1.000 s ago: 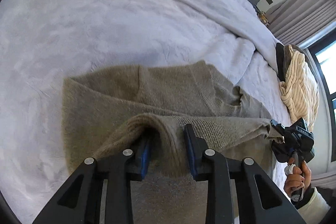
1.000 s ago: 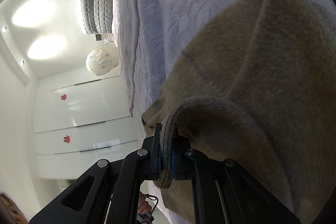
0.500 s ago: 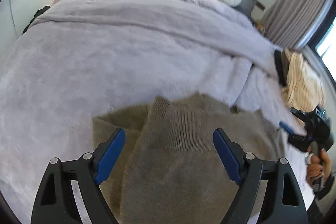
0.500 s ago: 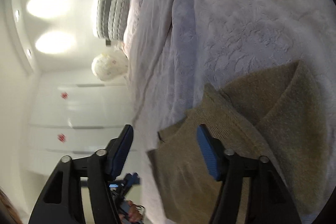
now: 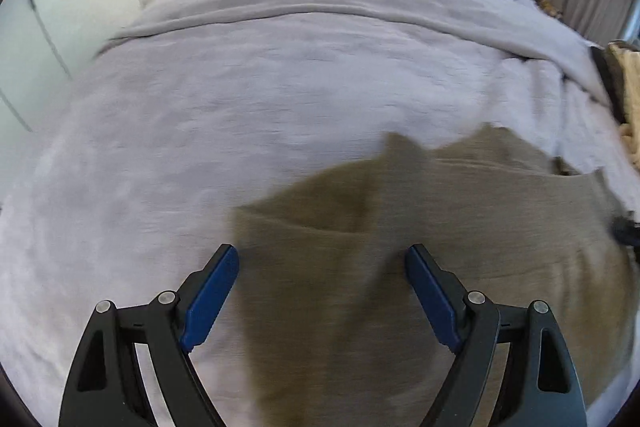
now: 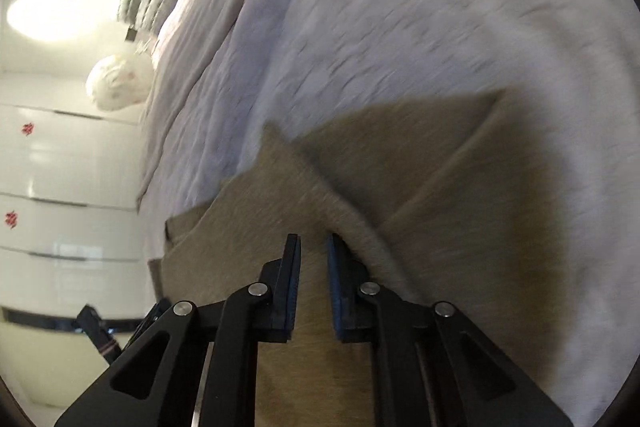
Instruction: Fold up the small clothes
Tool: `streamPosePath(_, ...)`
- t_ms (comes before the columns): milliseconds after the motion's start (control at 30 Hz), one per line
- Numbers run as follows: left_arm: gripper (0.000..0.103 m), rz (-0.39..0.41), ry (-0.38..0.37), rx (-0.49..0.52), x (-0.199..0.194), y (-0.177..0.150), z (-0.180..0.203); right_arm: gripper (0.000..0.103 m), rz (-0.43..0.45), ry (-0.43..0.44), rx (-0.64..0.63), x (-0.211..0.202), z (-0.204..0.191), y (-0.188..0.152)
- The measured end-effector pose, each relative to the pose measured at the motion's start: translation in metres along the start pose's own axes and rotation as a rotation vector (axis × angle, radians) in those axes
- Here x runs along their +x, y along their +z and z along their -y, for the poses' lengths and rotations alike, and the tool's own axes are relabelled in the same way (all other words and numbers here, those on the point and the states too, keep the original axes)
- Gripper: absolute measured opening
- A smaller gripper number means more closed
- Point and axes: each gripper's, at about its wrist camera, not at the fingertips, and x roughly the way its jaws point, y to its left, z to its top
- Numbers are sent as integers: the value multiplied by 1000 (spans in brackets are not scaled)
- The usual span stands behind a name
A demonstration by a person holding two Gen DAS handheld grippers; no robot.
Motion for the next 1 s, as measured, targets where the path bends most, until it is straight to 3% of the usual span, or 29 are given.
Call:
streamPosePath(133, 86, -37, -14, -24, -13, -10, -22, 21, 13, -2, 28, -20, 5, -3)
streamPosePath(200, 86, -63, -22, -13, -25, -22, -26, 46, 17, 27, 47, -36, 7, -10)
streamPosePath(267, 86, -88, -54, -22, -35, -33, -29, 56, 27, 63, 64, -54, 8, -23)
streamPosePath(367, 86, -163, -127, -90, -49, -59, -39, 56, -2, 121, 79, -71, 8, -49)
streamPosePath(400, 86, -192, -145, -124, -54, -72, -43, 56, -35, 138, 89, -80, 9, -74)
streamPosePath(433, 86, -212, -156, -148, -56, -80, -45, 56, -35, 138, 89, -80, 9, -74)
streamPosePath(500, 86, -268, -187, -216, -60, -103, -50, 56, -95, 155, 158, -88, 21, -121)
streamPosePath(667, 86, -369, -261, -339, -59, -149, -48, 56, -120, 149, 275, -90, 49, -167)
streamPosePath(767, 86, -373, -294, -397, -55, -161, -45, 56, -81, 143, 376, -91, 74, -183)
streamPosePath(900, 86, -321, -302, -442, -51, -160, -42, 56, -7, 181, 431, -81, 86, -177)
streamPosePath(933, 82, -304, -300, -451, -50, -158, -41, 56, 0, 180, 437, -77, 88, -175)
streamPosePath(967, 61, -288, -297, -456, -49, -154, -40, 56, 1, 180, 444, -73, 88, -173)
streamPosePath(1000, 33, -286, -310, -455, -47, -153, -39, 56, 1, 188, 454, -68, 87, -171)
